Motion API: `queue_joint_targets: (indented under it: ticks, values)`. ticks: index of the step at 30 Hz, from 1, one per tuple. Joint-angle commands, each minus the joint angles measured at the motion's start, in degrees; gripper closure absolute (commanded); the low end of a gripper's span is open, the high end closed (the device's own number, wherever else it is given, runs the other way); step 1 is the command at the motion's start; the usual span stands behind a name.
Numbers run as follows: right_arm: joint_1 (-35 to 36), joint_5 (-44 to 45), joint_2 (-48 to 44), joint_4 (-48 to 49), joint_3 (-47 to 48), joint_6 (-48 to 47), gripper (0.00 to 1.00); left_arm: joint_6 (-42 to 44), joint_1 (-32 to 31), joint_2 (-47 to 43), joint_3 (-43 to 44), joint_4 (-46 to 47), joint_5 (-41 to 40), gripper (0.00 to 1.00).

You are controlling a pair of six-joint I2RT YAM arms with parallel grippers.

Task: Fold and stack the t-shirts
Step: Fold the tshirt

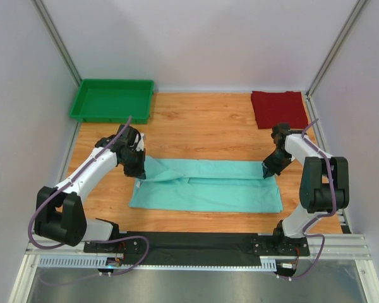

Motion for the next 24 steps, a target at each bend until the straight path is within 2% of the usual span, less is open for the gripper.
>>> queue_joint_targets:
  ticks: [1,24]
  values:
    - [0.05,1.76,-3.26,0.29,-1.16,-0.57,1.0,-1.19,-0.29,-2.24,-0.59,-0.4,0.9,1.0]
    - [0.05,2.46,-4.32,1.87,-5.91,-1.18,1.0,-2.94,-1.52,-3.12,-4.55,-0.23,1.96,1.0]
